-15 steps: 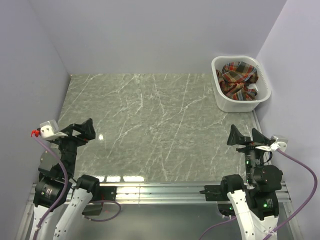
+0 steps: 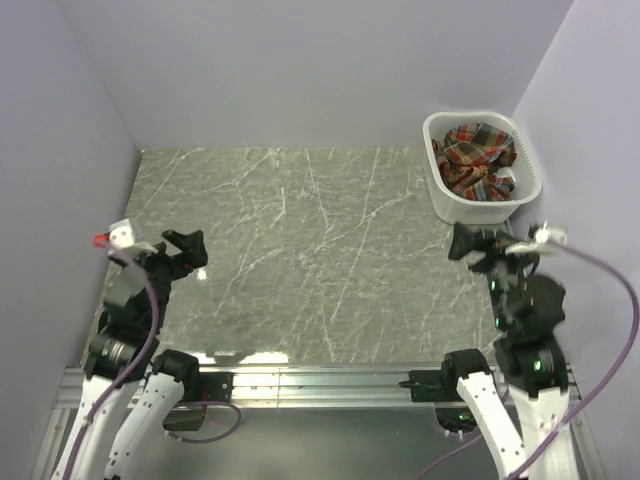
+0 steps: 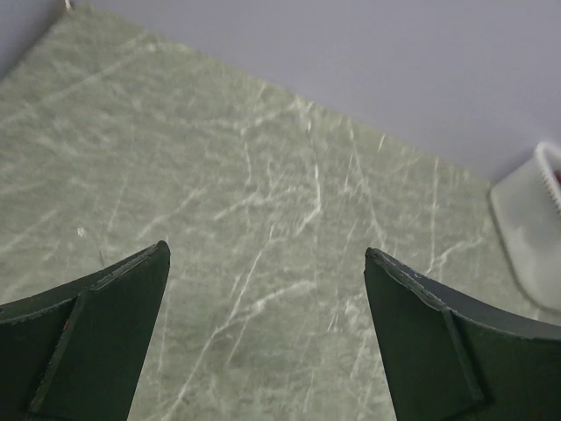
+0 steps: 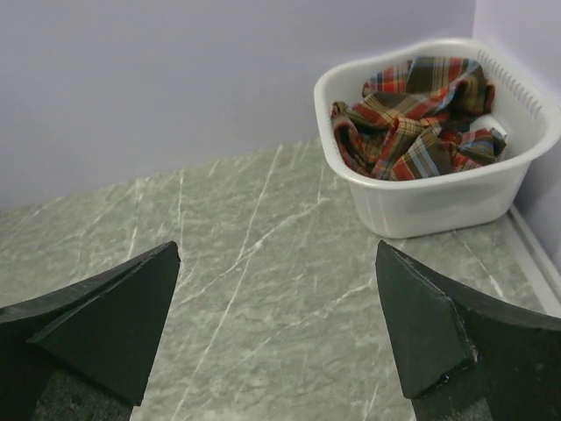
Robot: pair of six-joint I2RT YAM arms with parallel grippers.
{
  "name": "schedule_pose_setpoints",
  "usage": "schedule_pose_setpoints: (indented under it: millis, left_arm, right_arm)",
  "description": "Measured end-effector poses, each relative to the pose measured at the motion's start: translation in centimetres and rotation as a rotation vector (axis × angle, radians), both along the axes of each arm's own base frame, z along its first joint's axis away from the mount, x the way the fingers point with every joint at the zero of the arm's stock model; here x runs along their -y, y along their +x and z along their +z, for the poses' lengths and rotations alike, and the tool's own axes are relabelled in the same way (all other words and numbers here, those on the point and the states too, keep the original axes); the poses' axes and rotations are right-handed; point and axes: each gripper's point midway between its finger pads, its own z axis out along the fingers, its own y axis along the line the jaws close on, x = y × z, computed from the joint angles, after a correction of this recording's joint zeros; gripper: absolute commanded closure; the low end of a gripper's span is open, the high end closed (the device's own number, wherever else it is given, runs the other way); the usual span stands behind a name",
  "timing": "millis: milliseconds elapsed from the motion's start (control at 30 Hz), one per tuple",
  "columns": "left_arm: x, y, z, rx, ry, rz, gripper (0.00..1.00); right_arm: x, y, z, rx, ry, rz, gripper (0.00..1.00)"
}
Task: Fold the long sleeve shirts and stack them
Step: Grab the shirt from the pile
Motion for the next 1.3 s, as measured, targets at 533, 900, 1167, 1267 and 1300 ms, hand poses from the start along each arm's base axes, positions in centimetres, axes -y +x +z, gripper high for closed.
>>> schedule_pose_setpoints:
  millis: [533,900,1167,1267,1300]
  left_arm:
    - [3.6,4.5,-7.3,-0.309,0.02,-0.102,0.01]
    - [3.3,4.5,-7.8,-0.32,0.033,-0.082,0.0]
    - [3.1,4.7,-8.5,-0.344,0.055,-0.076,0.01]
    - [3.1,4.8,-8.7,-0.348,0.06,-0.075,0.01]
    - [3.1,4.8,-8.7,-0.348,0.061,-0.076,0.01]
  right_arm:
    - [4.8,21.2,0.3,-0.422,0.091,-0.359,0.0]
    - [13.0,29.9,-13.0,-0.661,0.236,-0.524,0.0]
    - [13.5,33.5,-19.0,-0.709,0.306,-0.489,0.44]
    - [13.4,34.1,-19.7,-0.716,0.3,-0.465,0.81]
    - [13.5,34.3,-19.7,-0.716,0.293,-0.457,0.89]
